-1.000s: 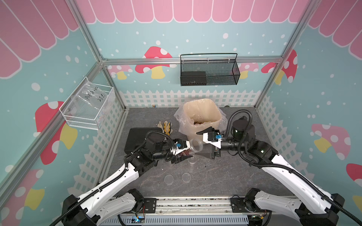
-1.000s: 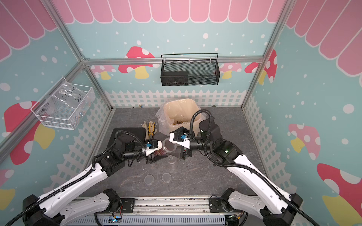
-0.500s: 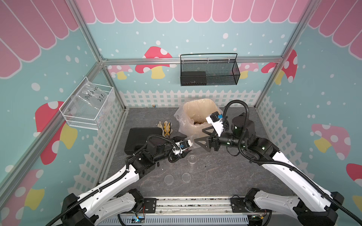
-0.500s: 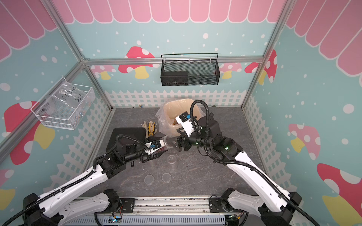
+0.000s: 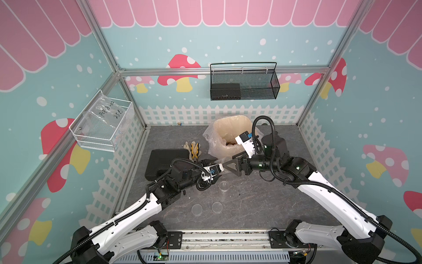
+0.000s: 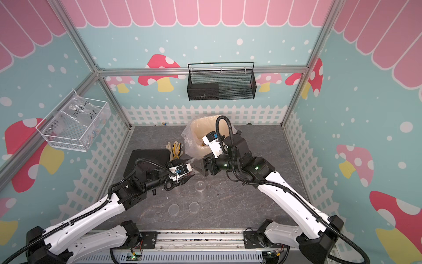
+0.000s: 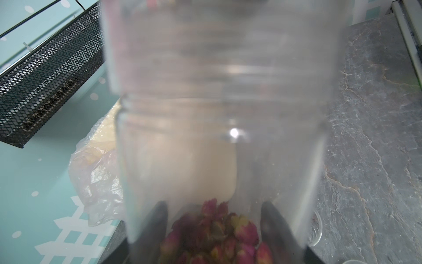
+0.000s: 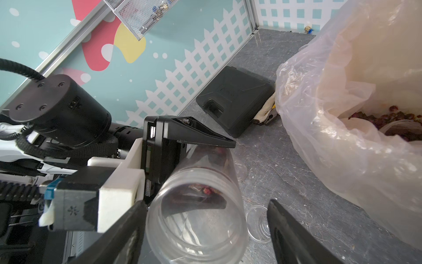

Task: Empty the moldy dried flower tea in the jars
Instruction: Unscrew the lid from the jar.

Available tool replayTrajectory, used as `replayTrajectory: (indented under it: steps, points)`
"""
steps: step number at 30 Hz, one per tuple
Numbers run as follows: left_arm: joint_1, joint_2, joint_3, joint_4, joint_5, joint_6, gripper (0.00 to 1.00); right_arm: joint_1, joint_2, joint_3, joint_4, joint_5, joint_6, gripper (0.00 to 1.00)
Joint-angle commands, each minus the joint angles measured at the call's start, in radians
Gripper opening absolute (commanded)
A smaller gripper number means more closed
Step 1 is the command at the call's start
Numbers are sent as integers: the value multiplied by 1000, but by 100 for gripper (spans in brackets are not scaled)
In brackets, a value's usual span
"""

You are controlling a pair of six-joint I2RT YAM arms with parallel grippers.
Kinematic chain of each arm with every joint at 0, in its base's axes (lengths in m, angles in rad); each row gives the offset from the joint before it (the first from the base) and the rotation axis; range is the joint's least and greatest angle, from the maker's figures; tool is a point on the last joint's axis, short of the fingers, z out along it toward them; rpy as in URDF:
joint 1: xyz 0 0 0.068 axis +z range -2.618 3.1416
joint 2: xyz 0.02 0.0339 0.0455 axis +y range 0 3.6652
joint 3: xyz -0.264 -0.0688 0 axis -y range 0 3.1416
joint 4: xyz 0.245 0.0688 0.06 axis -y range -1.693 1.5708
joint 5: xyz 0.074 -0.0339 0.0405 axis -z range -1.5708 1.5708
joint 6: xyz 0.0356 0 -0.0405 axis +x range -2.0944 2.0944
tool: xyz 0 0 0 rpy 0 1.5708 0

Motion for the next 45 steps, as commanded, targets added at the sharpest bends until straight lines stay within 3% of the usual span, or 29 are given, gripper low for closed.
replayTrajectory:
  steps: [1, 8, 13, 18, 23, 27, 34, 45]
  points:
    - [-6, -18, 1, 13, -1, 28, 11, -3, 19, 22, -30, -43, 4, 81]
    - [-7, -4, 10, 3, -3, 33, 11, -3, 39, 31, -64, -57, -44, 64]
    - [-6, 7, 21, -18, 9, 30, 11, -3, 46, 42, -75, -47, -154, 42]
    - [-6, 23, 43, -81, 85, 29, 11, 0, 37, 62, -104, -10, -527, 19]
    - [-8, 48, 78, -175, 225, 28, 11, 8, -31, 2, -92, 62, -1018, 6]
    - [-6, 61, 93, -210, 273, 26, 11, 9, -35, 9, -80, 90, -1187, 5]
    - [-7, 59, 85, -210, 238, 33, 11, 10, -32, 17, -70, 74, -1214, 6]
    - [-6, 48, 70, -173, 163, 35, 11, 10, -149, -38, -49, 59, -1039, 9]
